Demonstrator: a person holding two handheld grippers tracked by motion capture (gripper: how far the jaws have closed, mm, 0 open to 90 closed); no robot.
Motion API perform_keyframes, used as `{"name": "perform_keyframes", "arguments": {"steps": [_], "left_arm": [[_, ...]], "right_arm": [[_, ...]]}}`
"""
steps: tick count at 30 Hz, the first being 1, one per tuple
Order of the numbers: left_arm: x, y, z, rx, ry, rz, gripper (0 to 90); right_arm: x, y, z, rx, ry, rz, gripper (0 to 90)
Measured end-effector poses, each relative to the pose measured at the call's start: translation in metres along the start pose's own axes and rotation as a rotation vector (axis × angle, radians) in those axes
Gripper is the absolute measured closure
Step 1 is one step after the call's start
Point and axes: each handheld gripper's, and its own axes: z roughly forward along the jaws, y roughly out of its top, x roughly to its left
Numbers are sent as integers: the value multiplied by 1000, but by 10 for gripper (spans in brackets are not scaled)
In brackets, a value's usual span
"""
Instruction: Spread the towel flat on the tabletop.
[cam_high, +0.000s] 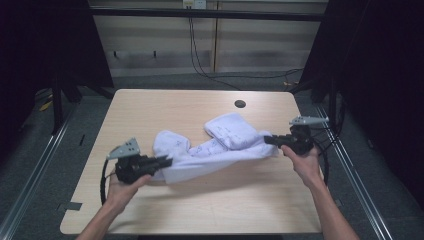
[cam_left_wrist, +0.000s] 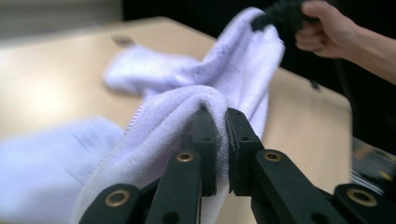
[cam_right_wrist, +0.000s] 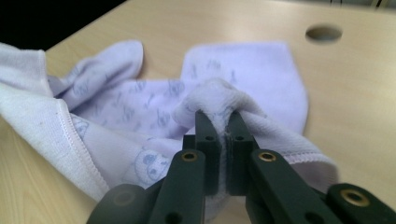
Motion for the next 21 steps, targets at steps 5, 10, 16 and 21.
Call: {"name": "perform_keyframes", "arguments": {"steps": [5, 10, 16, 21], "left_arm": [[-15, -24, 14, 76, -98, -36, 819], [-12, -21, -2, 21, -96, -46, 682], [15, -20, -17, 3, 10, -80, 591], [42, -24, 7, 118, 90, -82, 600]], "right_arm": [[-4, -38, -2, 34, 1, 28, 870], [-3, -54, -13, 73, -49, 40, 598], [14, -49, -44, -39, -40, 28, 531], [37, -55, -23, 4, 24, 0, 523]]}}
